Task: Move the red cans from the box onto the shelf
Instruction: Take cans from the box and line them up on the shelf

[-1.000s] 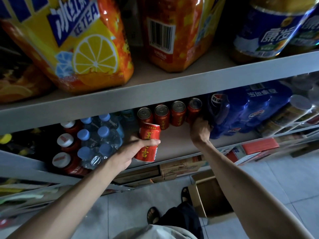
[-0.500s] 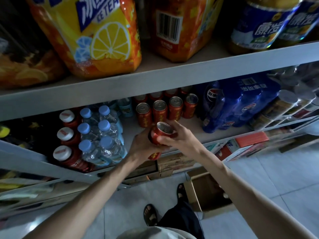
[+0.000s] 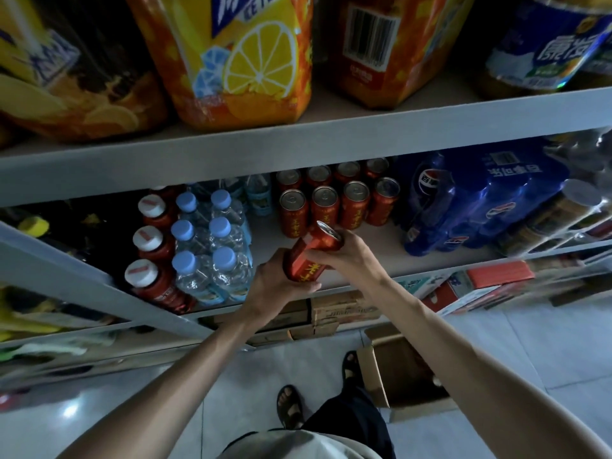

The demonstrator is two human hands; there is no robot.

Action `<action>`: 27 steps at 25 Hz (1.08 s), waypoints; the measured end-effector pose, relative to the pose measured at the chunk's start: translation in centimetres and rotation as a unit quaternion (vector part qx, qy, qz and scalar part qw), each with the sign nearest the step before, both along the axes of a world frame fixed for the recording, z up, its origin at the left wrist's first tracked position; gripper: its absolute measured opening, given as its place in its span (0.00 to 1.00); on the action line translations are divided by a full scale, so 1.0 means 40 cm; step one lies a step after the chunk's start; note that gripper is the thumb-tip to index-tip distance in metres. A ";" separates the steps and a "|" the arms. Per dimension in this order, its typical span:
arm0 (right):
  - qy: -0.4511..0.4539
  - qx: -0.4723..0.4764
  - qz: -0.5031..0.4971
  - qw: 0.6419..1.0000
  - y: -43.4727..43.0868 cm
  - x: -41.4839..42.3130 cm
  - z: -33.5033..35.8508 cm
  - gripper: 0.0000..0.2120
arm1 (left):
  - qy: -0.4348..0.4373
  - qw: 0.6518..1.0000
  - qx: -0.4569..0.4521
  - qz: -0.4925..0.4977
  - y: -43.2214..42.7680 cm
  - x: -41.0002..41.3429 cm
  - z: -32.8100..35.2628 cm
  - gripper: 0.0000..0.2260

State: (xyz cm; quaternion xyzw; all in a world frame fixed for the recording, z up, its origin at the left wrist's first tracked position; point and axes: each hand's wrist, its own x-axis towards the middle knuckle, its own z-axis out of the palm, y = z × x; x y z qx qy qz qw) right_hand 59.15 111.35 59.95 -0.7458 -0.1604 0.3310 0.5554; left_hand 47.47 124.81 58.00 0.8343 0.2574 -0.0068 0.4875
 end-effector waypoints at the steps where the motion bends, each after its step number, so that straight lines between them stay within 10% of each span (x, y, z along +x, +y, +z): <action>1: -0.015 -0.015 0.000 1.000 0.012 0.000 -0.004 0.29 | 0.001 1.000 0.009 0.010 0.002 0.001 0.001 0.26; 10: -0.362 -0.154 -0.009 0.920 0.126 -0.003 -0.078 0.32 | 0.182 0.965 0.155 -0.108 0.004 -0.022 -0.056 0.35; 27: -0.370 -0.148 -0.035 0.917 0.157 0.006 -0.144 0.35 | 0.257 0.924 0.170 -0.224 0.044 0.014 -0.064 0.27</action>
